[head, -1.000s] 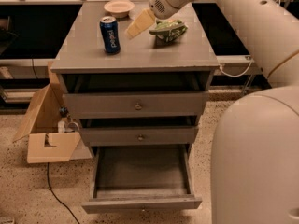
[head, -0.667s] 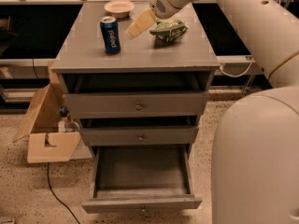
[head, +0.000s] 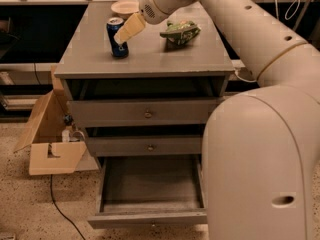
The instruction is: Place pepsi can into bottom drawer
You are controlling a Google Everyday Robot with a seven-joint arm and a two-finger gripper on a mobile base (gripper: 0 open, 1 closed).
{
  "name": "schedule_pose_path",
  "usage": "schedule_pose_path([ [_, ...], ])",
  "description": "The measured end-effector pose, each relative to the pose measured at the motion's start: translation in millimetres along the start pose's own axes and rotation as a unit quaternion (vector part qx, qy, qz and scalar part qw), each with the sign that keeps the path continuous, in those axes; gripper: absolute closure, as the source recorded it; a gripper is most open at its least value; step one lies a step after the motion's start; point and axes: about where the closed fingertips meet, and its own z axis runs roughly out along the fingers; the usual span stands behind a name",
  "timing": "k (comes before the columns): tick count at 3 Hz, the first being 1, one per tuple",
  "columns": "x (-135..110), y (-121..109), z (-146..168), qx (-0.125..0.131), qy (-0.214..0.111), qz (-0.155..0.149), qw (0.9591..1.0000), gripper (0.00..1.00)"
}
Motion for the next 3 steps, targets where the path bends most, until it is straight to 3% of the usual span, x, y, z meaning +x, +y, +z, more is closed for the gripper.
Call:
schedule_pose_path([
  [1, -19.7, 5.6, 32.7, 0.000, -0.001, 0.014, 0.9999, 0.00],
  [3, -34.0, 14.4, 75.0, 0.000, 0.018, 0.024, 0.9995, 0.00],
])
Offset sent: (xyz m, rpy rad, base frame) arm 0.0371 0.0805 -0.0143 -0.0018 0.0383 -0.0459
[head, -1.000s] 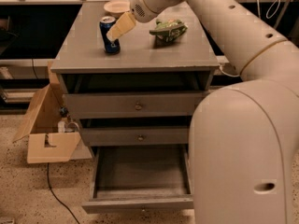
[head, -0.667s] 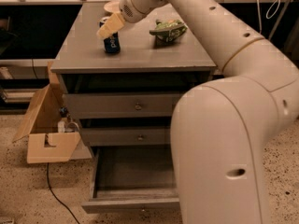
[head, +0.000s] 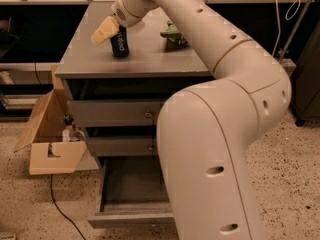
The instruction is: Place pepsi can into bottom drawer
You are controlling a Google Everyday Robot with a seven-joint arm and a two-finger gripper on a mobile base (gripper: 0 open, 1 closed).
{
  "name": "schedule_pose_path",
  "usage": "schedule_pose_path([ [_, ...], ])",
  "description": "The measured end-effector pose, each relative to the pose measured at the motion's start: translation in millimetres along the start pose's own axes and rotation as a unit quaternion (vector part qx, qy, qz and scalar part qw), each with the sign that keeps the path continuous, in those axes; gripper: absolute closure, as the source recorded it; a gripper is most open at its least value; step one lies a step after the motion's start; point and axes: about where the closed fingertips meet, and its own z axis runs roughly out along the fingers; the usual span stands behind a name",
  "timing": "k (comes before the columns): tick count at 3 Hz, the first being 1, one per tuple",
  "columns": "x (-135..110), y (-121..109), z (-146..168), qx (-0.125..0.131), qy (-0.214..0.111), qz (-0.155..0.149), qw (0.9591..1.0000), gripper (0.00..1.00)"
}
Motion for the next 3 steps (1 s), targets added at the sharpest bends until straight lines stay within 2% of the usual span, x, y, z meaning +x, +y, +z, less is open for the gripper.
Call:
schedule_pose_path([
  [2, -1.6, 1.4, 12.4, 0.001, 0.006, 0.005, 1.0000, 0.48],
  [3, -3.9, 0.6, 6.3, -0.011, -0.017, 0.013, 0.9997, 0.70],
])
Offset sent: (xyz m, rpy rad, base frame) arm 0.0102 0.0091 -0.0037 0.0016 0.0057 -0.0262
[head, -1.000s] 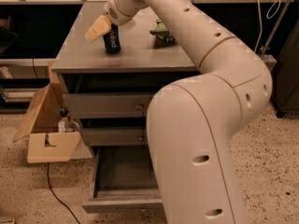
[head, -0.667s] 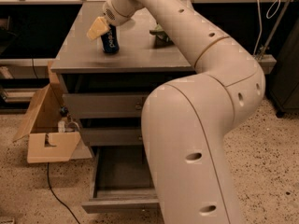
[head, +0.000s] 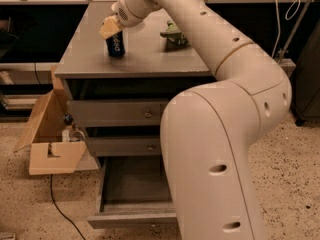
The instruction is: Place pepsi can into bottom drawer
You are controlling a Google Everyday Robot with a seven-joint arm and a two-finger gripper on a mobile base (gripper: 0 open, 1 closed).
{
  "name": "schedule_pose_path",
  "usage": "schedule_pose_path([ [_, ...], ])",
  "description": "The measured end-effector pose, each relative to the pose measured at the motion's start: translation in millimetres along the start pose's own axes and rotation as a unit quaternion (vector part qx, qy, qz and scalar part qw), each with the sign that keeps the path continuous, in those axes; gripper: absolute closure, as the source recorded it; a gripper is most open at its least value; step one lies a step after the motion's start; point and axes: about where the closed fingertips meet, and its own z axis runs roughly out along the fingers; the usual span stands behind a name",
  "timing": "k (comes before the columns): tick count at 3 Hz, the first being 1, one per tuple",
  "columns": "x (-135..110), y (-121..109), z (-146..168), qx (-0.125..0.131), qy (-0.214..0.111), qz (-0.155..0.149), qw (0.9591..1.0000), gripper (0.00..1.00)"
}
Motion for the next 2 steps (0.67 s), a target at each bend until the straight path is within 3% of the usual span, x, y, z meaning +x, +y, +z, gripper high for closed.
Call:
schedule_pose_path([
  [1, -4.1, 15.7, -46.3, -0.032, -0.030, -0.032, 0.9985, 0.99],
  [2, -1.2, 31.5, -81.9, -0.050, -0.032, -0.069, 0.9958, 1.00],
])
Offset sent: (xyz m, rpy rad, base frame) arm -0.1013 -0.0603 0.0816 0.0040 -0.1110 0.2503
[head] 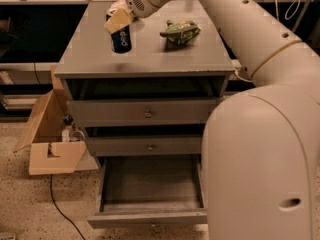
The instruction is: Place pepsi can into bottom drawer
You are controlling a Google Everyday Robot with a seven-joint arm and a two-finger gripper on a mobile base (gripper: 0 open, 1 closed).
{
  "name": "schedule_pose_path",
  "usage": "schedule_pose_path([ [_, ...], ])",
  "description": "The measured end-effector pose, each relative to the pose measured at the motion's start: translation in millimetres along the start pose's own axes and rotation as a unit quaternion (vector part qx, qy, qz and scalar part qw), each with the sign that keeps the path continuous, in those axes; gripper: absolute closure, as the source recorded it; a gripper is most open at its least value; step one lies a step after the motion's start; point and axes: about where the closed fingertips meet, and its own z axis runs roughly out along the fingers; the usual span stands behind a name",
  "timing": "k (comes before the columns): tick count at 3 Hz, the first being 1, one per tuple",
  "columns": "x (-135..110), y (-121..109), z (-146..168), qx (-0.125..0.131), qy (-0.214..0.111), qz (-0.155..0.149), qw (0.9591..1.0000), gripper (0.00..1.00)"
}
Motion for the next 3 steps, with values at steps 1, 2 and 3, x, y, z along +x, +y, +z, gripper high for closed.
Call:
schedule_pose_path([
  [1, 8.5, 21.2, -43.0, 0.004, 0.006, -0.019, 0.9998, 1.00],
  [2, 18.8, 52.9, -79.3, 0.016, -0.001, -0.012, 0.9998, 1.00],
  [3, 45.8, 67.1, -62.7, 0.001, 0.024, -0.005, 0.9997, 1.00],
])
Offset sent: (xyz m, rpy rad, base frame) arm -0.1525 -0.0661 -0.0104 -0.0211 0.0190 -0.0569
